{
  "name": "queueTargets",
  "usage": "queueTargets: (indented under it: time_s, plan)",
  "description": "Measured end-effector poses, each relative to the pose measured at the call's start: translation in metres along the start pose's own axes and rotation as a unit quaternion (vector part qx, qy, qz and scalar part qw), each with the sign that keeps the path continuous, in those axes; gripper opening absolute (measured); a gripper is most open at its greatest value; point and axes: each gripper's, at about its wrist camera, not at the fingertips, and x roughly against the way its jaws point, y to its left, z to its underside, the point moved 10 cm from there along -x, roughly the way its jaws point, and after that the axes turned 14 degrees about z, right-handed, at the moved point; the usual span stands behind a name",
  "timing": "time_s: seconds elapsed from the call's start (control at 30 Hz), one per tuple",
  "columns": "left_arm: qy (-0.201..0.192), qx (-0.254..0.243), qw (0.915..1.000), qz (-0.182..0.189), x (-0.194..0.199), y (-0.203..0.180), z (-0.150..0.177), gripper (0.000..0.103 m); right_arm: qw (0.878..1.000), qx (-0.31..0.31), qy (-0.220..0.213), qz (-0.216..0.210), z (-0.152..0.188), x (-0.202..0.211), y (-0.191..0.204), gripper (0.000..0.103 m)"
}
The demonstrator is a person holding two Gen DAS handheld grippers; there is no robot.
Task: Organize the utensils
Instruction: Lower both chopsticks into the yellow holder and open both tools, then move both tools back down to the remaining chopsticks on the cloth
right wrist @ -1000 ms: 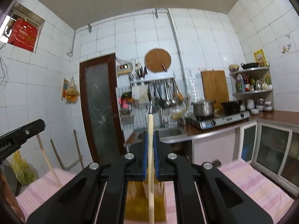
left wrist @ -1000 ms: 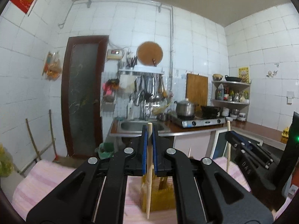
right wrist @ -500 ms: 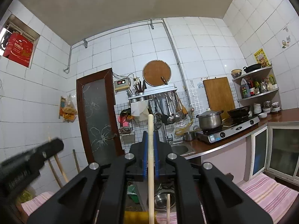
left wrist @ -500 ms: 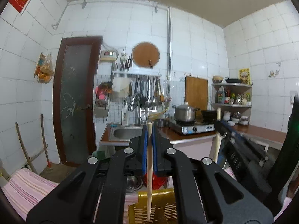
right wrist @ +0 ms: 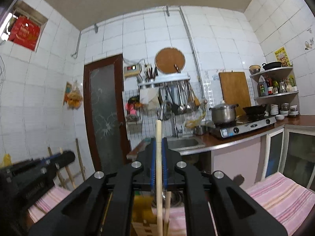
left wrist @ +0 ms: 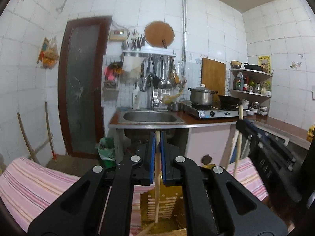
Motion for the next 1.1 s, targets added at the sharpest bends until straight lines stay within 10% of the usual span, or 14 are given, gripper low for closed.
queueTargets:
  time_s: [0.07, 0.13, 0.17, 0.2, 0.33, 0.63, 1.1]
  plan:
    - [0.005, 0.007, 1.0, 0.001, 0.009, 0.002, -0.003, 0.028, 1.0, 0.007, 0.017, 0.004, 0.003, 0.001, -0.002, 0.008]
    - [-0.008, 0.02, 0.9998, -0.003, 0.026, 0.006, -0.012, 0.064, 0.999, 0.013, 0.03, 0.016, 0.0, 0.006, -0.009, 0.031]
    - [-0.017, 0.025, 0.9995, -0.005, 0.037, 0.008, -0.018, 0.07, 0.999, 0.013, 0.034, 0.021, -0.004, 0.011, -0.012, 0.059]
    - [-0.022, 0.029, 0.9993, -0.004, 0.047, 0.009, -0.023, 0.077, 0.999, 0.01, 0.032, 0.029, -0.011, 0.018, -0.019, 0.066]
    - [-0.04, 0.037, 0.9984, -0.011, 0.096, 0.012, -0.051, 0.097, 0.997, 0.018, 0.047, 0.06, -0.031, 0.047, -0.039, 0.072]
    - [-0.008, 0.012, 0.9984, -0.055, 0.179, 0.015, -0.042, 0.098, 0.989, 0.066, 0.098, 0.089, -0.026, 0.129, -0.052, 0.088]
    - [0.119, 0.029, 0.9873, -0.102, 0.22, 0.048, 0.098, 0.098, 0.971, 0.081, 0.203, 0.1, 0.09, 0.194, -0.056, 0.092]
